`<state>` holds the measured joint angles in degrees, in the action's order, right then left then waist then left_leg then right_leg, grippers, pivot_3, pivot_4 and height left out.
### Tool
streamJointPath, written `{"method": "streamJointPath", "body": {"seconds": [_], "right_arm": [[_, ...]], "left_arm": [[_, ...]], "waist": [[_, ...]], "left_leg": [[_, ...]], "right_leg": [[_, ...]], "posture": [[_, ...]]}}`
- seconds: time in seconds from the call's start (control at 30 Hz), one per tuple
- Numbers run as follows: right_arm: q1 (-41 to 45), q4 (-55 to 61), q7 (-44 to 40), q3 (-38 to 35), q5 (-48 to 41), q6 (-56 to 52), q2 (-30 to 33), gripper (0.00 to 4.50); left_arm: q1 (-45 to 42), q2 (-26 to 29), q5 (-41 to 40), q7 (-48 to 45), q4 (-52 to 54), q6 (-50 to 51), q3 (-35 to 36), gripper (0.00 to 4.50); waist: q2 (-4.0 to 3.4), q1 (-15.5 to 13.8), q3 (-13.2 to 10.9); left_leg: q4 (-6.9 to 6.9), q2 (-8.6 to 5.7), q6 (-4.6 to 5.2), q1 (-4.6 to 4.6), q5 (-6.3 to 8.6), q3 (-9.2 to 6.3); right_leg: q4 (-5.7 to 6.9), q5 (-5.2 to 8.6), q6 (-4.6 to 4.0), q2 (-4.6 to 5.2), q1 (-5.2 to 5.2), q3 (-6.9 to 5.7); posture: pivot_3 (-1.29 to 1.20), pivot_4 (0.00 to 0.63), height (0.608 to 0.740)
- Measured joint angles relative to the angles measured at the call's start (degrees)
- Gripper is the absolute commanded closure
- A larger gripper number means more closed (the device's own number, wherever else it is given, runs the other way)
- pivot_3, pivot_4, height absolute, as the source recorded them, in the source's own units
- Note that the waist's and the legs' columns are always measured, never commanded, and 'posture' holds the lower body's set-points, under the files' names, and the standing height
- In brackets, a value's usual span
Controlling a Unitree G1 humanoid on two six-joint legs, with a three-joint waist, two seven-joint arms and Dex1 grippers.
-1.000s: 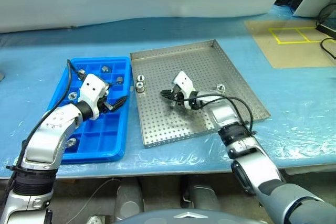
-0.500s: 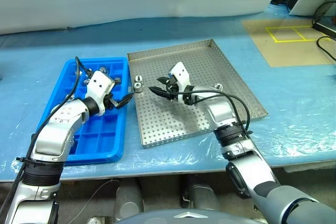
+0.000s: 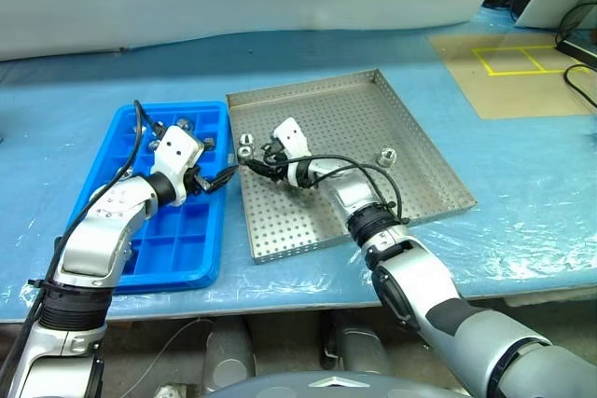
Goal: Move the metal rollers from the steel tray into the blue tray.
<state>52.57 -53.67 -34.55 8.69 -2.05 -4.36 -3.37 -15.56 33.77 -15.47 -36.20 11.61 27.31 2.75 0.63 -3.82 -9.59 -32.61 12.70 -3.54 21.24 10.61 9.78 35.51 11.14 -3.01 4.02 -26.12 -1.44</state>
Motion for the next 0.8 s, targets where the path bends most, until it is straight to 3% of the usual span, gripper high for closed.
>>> {"method": "streamJointPath", "body": {"seconds": [0.07, 0.8], "right_arm": [[1.2, -2.7, 1.2, -0.1, 0.9, 1.6, -0.2, 0.03], [9.5, -16.8, 9.2, -4.1, 2.4, 8.8, -4.7, 0.03]], "left_arm": [[0.0, 0.0, 0.0, 0.0, 0.1, 0.0, 0.0, 0.62], [0.1, 0.0, 0.3, 0.0, 0.1, 0.1, 0.0, 0.62]], "waist": [[0.0, 0.0, 0.0], [-0.02, 1.1, 0.0]], "left_leg": [[0.0, 0.0, 0.0, 0.0, 0.0, 0.0], [0.0, 0.04, -0.02, 0.0, -0.01, 0.0]], "right_leg": [[0.01, 0.0, 0.0, 0.0, 0.0, 0.0], [0.07, 0.02, -0.07, -0.01, -0.02, -0.03]], "posture": [[0.09, 0.15, 0.74], [0.1, 0.15, 0.74]]}}
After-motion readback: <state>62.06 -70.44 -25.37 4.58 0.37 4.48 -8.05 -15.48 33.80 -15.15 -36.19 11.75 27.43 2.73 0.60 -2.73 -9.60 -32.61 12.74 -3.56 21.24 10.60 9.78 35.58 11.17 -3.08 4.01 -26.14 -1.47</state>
